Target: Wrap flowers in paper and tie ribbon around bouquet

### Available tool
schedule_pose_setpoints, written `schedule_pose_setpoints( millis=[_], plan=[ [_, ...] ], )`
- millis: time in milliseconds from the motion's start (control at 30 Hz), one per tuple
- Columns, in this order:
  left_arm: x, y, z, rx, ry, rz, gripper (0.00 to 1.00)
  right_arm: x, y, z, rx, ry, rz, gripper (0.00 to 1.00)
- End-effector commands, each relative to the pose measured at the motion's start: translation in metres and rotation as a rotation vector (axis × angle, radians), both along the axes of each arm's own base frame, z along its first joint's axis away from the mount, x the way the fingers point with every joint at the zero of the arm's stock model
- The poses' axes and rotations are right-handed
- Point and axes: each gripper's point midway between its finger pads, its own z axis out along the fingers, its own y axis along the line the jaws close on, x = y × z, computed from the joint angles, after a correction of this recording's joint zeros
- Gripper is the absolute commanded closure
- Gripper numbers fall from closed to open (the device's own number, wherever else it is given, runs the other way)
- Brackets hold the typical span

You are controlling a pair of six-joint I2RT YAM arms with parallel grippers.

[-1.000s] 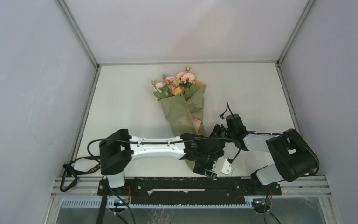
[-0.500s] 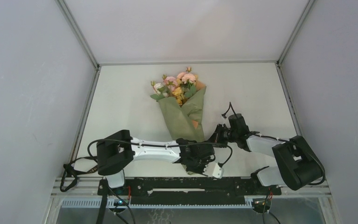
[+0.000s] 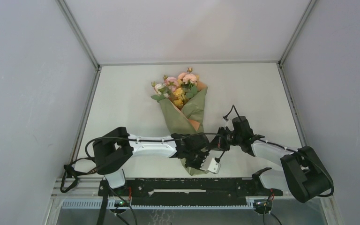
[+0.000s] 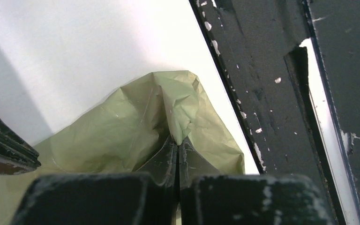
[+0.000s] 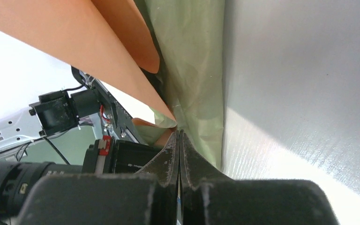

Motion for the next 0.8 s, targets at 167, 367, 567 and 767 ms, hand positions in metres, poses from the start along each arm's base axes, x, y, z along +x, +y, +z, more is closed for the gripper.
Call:
schedule_pose_setpoints(
  millis=[167,367,567,767],
  plan=[
    [-0.032,0.039,-0.031,0.12,0.273,-0.084,1.0,0.006,0.008,0.008,0.028,-0.067,0.054,1.0],
    [-0.033,0.044,-0.037,0.127,0.346,-0.08,1.0,0.008,0.009,0.009,0.043,-0.087,0.073,1.0],
    [-0.034,0.049,-0.044,0.157,0.399,-0.078,1.0,0.024,0.008,0.039,0.065,-0.25,0.109,0.73],
    [-0.035,0.05,-0.042,0.148,0.393,-0.098,1.0,0.055,0.016,0.074,0.058,-0.444,0.129,0.35]
  ],
)
